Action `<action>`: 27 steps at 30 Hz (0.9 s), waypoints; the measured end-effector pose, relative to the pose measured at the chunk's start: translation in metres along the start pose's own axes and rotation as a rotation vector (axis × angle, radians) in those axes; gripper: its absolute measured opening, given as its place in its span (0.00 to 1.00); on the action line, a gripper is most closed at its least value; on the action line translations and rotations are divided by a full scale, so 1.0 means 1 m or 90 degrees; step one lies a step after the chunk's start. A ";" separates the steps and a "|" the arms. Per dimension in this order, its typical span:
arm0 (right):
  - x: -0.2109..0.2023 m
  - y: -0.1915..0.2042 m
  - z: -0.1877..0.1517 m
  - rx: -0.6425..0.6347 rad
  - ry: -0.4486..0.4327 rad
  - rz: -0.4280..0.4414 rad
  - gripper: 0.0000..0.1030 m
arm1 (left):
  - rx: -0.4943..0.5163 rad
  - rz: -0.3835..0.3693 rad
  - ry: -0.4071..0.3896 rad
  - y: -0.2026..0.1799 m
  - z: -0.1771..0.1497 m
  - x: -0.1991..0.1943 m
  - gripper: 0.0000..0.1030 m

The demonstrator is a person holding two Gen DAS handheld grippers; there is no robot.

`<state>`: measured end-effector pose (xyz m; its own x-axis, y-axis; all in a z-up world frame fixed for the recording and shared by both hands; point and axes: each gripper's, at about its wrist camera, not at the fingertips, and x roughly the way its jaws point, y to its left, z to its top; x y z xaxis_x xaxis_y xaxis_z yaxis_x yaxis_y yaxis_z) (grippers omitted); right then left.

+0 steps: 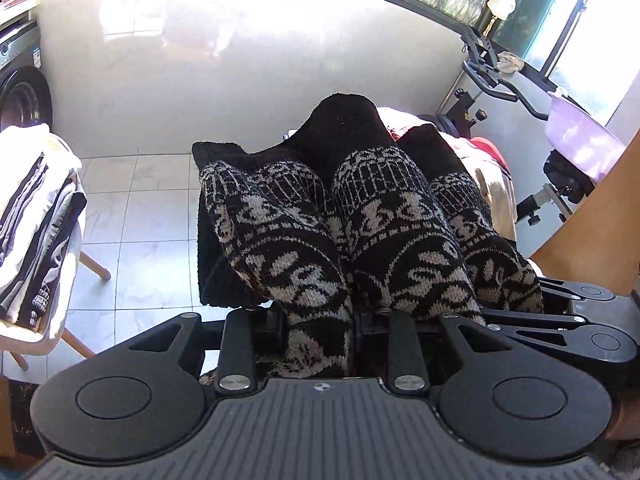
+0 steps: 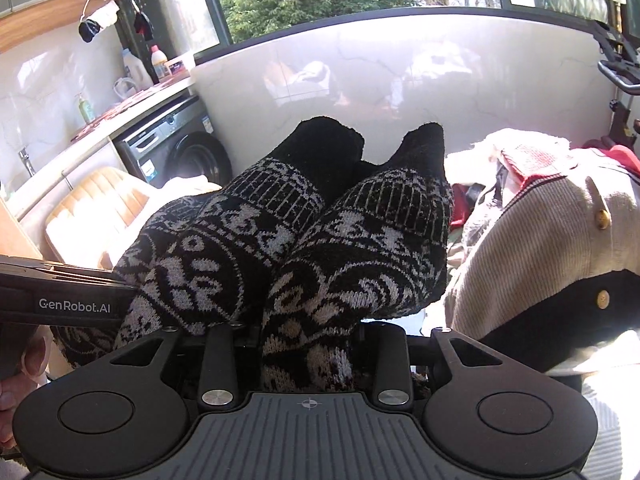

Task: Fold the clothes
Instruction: 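Lift the folded sweater with both grippers and carry it toward the beige chair, then lower the held sweater onto the clothes stack on the beige chair with both grippers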

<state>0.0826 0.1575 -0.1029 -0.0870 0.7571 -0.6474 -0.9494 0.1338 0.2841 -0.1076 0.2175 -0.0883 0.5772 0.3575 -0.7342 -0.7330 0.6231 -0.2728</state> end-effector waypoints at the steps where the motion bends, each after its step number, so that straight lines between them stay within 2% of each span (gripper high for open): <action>1: 0.015 -0.003 0.017 -0.006 0.002 0.011 0.30 | -0.009 0.009 -0.002 0.008 0.014 0.008 0.27; 4: 0.060 -0.011 0.067 -0.025 0.008 0.044 0.30 | -0.053 0.031 -0.012 0.032 0.055 0.024 0.27; 7: 0.104 -0.016 0.116 -0.053 0.016 0.079 0.30 | -0.089 0.064 -0.044 0.060 0.086 0.036 0.27; 14: 0.208 0.036 0.204 -0.188 0.053 0.175 0.30 | -0.229 0.151 -0.111 0.147 0.118 0.044 0.27; 19: 0.292 0.103 0.248 -0.270 0.084 0.241 0.30 | -0.328 0.215 -0.161 0.233 0.136 0.039 0.27; 24: 0.366 0.205 0.286 -0.352 0.103 0.306 0.30 | -0.412 0.282 -0.203 0.323 0.153 0.016 0.27; 27: 0.407 0.269 0.304 -0.386 0.116 0.346 0.30 | -0.438 0.326 -0.209 0.373 0.166 0.002 0.27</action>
